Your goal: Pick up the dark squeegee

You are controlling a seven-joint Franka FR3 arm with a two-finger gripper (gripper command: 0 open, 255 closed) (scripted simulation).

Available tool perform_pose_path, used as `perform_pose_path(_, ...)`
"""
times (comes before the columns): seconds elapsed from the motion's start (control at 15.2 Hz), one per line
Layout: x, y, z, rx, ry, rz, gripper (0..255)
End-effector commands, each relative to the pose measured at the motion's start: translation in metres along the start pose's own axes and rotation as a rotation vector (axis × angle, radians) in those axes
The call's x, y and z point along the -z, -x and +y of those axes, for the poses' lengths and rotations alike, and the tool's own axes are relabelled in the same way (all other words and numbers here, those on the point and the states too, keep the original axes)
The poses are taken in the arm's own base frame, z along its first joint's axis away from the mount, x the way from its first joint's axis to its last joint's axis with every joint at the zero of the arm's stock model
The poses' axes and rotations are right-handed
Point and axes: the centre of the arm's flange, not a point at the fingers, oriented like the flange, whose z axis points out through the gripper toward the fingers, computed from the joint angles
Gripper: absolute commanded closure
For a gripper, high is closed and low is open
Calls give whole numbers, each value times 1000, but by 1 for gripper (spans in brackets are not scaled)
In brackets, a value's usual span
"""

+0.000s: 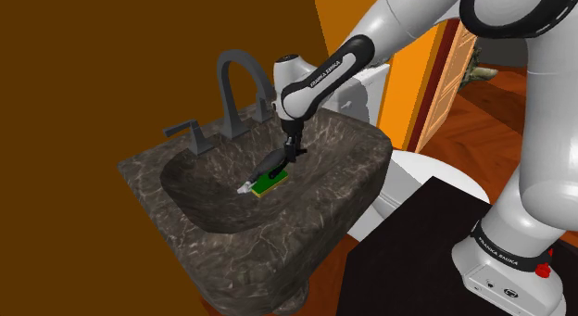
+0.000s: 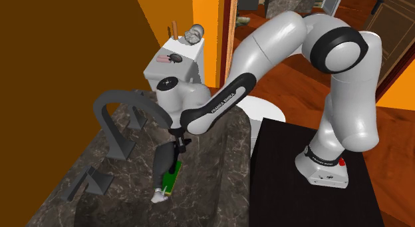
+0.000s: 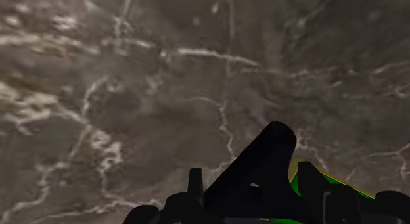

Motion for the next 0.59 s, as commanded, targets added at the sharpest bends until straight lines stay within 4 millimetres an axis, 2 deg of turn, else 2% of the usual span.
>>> perform_pose_path(0.0,10,0,1,0,0,0,255)
perform_pose_path(0.4,41,1,1,0,0,0,255)
perform_pose_path(0.53,42,1,1,0,0,0,255)
